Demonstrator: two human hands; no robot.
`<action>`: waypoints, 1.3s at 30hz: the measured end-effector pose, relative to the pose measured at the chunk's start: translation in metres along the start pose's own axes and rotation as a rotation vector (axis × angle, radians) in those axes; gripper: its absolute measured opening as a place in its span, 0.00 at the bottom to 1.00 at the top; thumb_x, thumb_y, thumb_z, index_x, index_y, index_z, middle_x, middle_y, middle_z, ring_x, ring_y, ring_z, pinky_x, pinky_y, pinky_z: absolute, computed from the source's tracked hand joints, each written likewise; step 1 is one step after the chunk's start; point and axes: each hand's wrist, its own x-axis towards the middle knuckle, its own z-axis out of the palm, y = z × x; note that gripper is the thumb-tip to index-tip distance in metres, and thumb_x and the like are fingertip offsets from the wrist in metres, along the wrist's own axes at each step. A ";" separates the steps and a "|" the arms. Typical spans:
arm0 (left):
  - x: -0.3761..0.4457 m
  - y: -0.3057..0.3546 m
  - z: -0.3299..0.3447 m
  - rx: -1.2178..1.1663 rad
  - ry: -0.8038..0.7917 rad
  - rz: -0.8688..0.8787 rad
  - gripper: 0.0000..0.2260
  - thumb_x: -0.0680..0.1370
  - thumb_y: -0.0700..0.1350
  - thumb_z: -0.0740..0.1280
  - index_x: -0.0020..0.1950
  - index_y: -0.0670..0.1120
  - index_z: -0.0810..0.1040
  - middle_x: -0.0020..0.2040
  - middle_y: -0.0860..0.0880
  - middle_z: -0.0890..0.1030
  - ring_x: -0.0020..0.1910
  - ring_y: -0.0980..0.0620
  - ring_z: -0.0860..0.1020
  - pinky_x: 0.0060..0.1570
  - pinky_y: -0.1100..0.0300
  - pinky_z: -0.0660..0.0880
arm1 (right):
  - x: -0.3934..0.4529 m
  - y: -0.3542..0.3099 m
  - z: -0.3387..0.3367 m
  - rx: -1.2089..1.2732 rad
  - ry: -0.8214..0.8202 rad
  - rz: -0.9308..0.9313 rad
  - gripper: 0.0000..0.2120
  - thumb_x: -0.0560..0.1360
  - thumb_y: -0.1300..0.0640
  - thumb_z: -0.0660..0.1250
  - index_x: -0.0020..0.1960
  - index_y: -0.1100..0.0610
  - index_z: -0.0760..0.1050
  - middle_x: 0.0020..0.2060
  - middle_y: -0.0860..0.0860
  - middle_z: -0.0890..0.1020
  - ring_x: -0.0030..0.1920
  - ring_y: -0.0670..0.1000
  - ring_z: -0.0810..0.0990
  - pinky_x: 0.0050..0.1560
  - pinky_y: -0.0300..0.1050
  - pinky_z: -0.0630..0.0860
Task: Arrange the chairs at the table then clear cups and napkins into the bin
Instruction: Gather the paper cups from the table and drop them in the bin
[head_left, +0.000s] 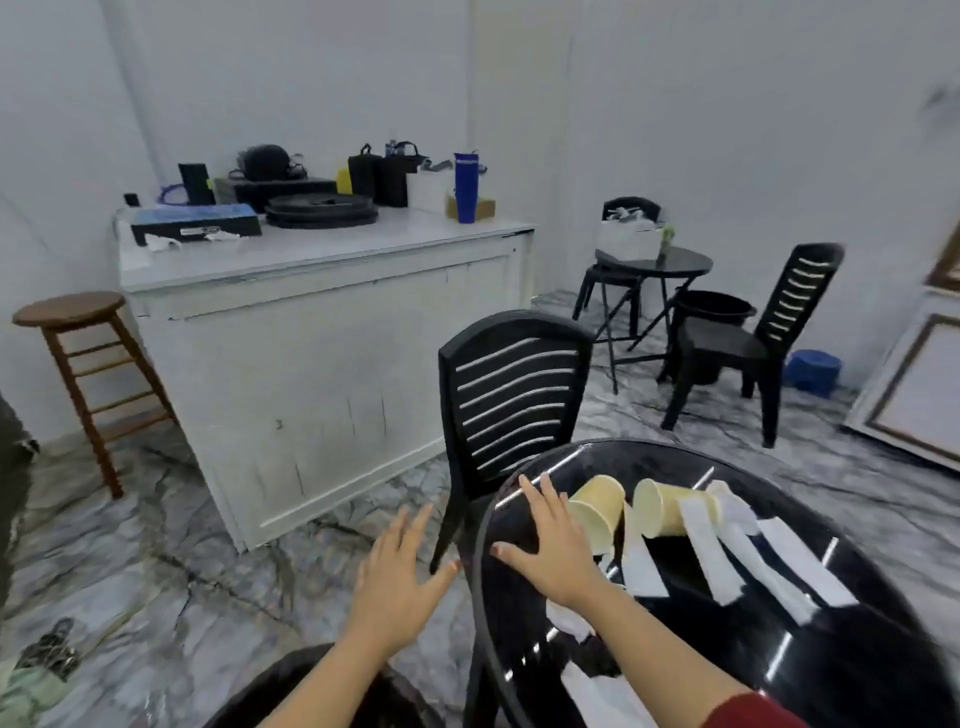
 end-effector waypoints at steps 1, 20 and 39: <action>0.007 0.014 0.009 -0.010 -0.016 0.037 0.37 0.68 0.71 0.52 0.74 0.62 0.48 0.78 0.53 0.50 0.76 0.51 0.51 0.73 0.47 0.53 | 0.000 0.013 -0.012 -0.005 0.022 0.025 0.41 0.72 0.40 0.65 0.75 0.44 0.43 0.77 0.47 0.42 0.76 0.55 0.41 0.74 0.60 0.49; 0.119 0.176 0.132 0.000 -0.159 0.156 0.31 0.75 0.62 0.59 0.75 0.59 0.49 0.78 0.52 0.51 0.76 0.52 0.53 0.73 0.49 0.55 | 0.039 0.197 -0.150 -0.017 0.095 0.280 0.40 0.72 0.40 0.64 0.75 0.44 0.43 0.77 0.49 0.41 0.76 0.56 0.41 0.74 0.61 0.49; 0.190 0.156 0.180 0.152 -0.464 0.097 0.26 0.78 0.58 0.54 0.74 0.63 0.48 0.77 0.52 0.52 0.71 0.46 0.62 0.64 0.49 0.67 | 0.105 0.225 -0.109 -0.081 -0.065 0.429 0.38 0.69 0.32 0.61 0.74 0.40 0.50 0.77 0.47 0.42 0.76 0.54 0.43 0.72 0.63 0.48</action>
